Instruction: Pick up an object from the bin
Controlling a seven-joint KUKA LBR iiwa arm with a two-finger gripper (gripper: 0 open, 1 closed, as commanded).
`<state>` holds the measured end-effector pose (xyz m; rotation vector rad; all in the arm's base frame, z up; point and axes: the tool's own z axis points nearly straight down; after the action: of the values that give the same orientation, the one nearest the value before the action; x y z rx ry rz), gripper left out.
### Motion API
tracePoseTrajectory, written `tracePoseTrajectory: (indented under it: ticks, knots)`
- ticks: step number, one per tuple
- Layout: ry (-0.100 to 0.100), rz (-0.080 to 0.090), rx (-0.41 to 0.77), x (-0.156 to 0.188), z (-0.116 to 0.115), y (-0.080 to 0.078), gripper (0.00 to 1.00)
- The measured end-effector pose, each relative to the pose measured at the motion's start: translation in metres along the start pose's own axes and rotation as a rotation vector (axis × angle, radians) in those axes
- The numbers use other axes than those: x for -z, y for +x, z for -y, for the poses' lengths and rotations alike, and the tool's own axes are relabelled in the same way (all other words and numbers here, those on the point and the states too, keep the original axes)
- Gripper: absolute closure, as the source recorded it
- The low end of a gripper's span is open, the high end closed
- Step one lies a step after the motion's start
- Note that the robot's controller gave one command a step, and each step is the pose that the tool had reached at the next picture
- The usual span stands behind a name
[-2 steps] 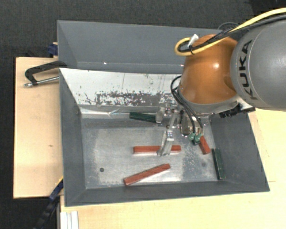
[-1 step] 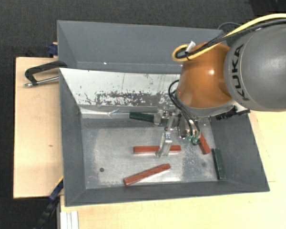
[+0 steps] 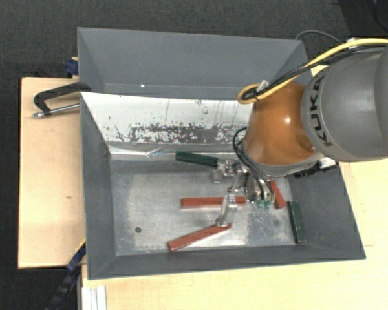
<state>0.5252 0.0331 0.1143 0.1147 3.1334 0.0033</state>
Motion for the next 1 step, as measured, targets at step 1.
tracePoseTrajectory:
  ticks: [1]
  knots:
    - [0.001, -0.006, -0.126, -0.0438, -0.0560, 0.0070, 1.00]
